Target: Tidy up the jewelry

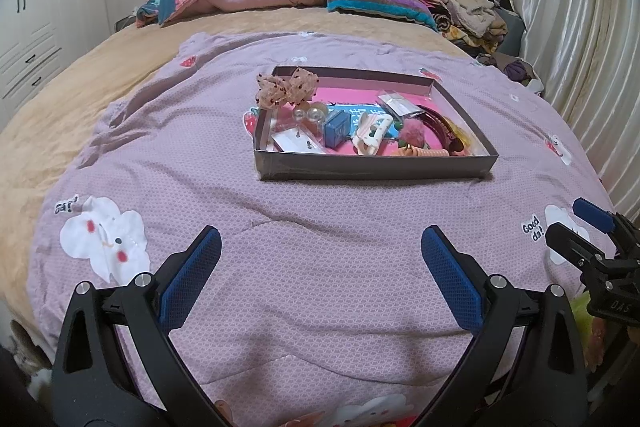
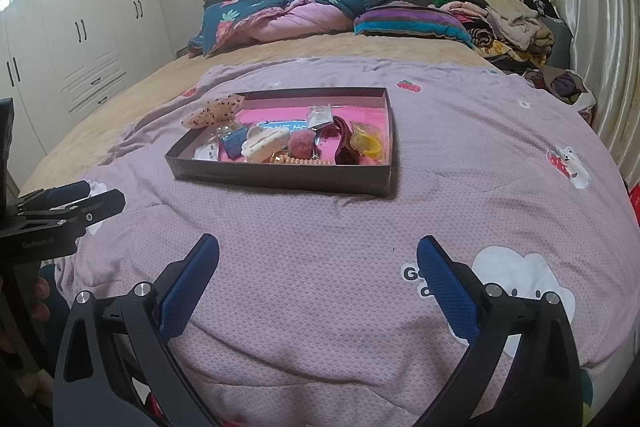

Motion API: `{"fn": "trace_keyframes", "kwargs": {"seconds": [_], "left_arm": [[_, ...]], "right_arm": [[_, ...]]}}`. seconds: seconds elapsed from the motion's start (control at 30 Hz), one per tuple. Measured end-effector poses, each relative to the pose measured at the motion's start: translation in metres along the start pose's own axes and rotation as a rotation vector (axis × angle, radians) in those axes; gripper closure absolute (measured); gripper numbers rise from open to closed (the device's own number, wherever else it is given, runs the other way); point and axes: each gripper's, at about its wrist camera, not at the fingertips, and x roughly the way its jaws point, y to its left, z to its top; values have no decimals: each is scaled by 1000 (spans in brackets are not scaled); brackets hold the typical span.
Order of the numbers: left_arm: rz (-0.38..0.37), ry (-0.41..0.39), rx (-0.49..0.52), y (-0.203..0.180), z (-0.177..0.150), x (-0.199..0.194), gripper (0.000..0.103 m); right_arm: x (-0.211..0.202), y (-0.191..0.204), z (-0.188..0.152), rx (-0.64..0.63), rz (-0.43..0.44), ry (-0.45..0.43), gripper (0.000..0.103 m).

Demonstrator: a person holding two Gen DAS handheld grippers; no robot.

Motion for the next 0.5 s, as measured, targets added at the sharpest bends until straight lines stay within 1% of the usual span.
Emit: {"fn": "trace_keyframes", "kwargs": {"seconds": [0.5], "left_arm": [[-2, 1, 0, 0, 0, 0, 9]], "right_arm": [[-1, 0, 0, -1, -2, 0, 4]]}}
